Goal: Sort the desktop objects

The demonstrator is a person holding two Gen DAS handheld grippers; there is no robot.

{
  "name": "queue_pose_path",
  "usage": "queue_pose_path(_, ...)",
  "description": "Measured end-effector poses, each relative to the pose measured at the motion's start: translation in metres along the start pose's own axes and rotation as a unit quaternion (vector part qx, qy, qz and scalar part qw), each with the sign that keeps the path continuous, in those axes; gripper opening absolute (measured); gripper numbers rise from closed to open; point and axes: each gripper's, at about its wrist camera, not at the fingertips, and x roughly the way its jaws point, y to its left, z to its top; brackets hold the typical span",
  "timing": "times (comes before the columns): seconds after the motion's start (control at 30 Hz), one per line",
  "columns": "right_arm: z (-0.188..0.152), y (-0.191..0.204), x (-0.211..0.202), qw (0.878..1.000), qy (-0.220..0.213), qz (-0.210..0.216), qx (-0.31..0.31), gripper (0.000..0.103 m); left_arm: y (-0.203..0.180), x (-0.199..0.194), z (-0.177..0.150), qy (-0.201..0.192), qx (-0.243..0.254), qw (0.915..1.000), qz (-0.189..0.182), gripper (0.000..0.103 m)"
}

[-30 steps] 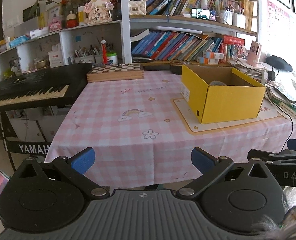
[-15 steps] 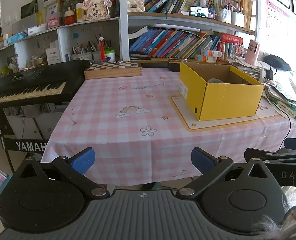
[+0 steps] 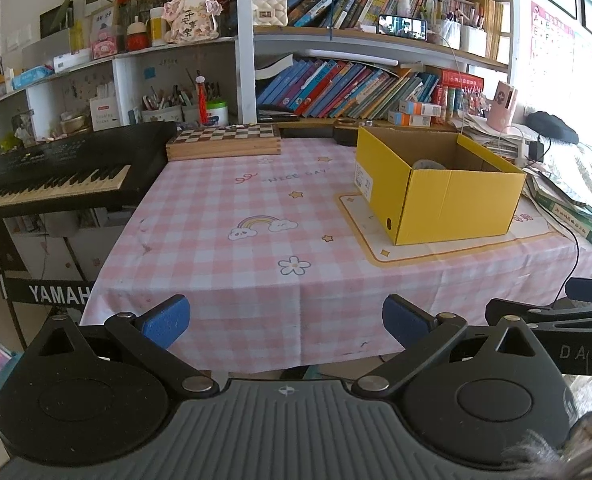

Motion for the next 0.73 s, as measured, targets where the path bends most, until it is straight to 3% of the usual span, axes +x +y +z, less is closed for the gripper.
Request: queue_pose_path(0.73,-0.0036,0.0027,0.0031,1.0,0.007,-0.002,0.004,0.101,0.0005,-0.0015,-0.0004,-0.008,-0.005,0.9998,-0.015,0.103)
